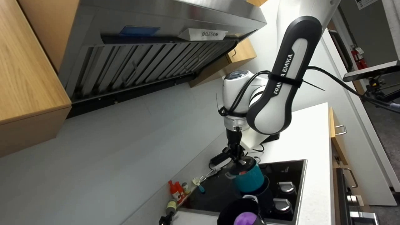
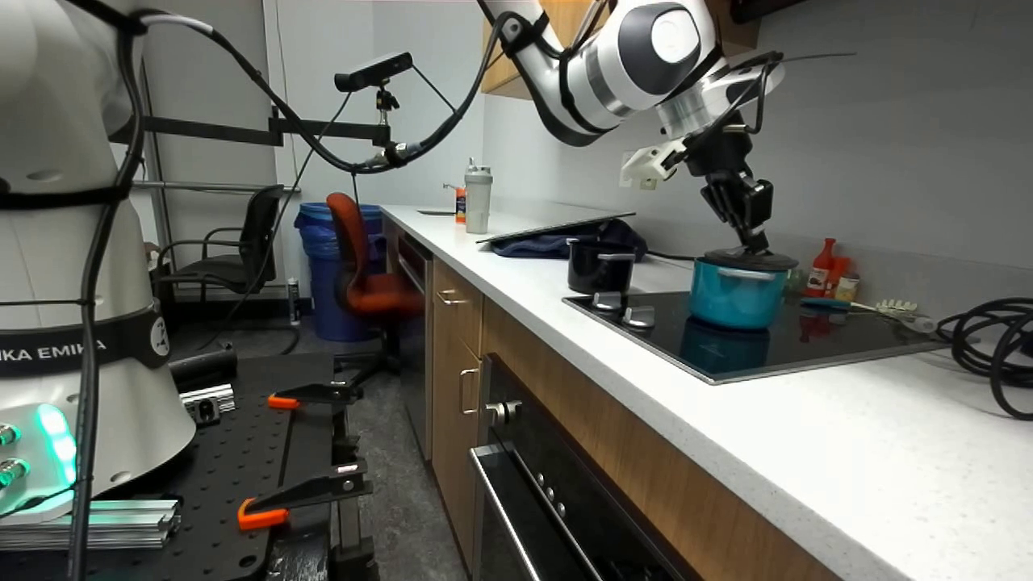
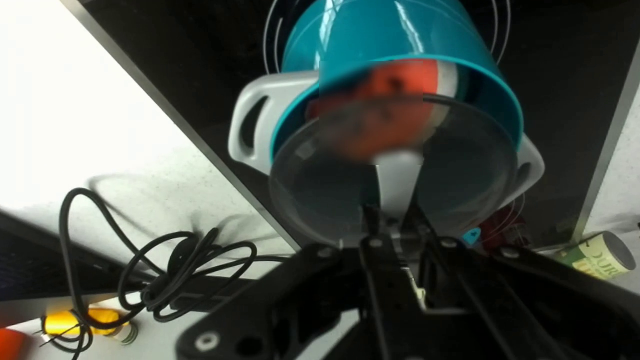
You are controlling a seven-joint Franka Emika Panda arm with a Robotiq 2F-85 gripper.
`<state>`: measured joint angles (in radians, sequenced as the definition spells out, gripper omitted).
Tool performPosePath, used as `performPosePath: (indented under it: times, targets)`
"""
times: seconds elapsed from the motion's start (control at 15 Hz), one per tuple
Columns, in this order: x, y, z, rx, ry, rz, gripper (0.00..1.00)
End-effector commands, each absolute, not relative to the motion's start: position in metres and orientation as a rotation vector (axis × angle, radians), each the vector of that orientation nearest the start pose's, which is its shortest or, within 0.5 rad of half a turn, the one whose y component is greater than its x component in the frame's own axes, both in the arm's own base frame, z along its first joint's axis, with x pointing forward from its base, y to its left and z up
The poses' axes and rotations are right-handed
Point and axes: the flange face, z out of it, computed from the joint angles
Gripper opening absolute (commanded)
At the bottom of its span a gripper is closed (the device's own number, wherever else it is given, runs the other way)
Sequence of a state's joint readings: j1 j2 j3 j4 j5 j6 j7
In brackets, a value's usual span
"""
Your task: Move the lid from the black pot to the blue pot
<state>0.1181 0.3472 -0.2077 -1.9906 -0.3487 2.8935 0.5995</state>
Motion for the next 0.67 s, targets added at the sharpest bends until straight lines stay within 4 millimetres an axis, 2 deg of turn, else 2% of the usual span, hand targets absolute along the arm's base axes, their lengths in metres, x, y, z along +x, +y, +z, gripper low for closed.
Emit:
performPosePath:
  times: [0.0,0.2,0.27,0.4,0.6]
  targets:
    - [0.657,-0.032,0.347,-3.034,0.555,-0.950,0.03]
    - [0.658,-0.027,0.347,-3.036,0.556,-0.941,0.03]
    - [0.659,-0.025,0.347,-3.032,0.554,-0.936,0.34]
    - [0.662,-0.018,0.350,-3.028,0.552,-0.932,0.45]
    - [0.664,-0.009,0.352,-3.024,0.539,-0.933,0.69]
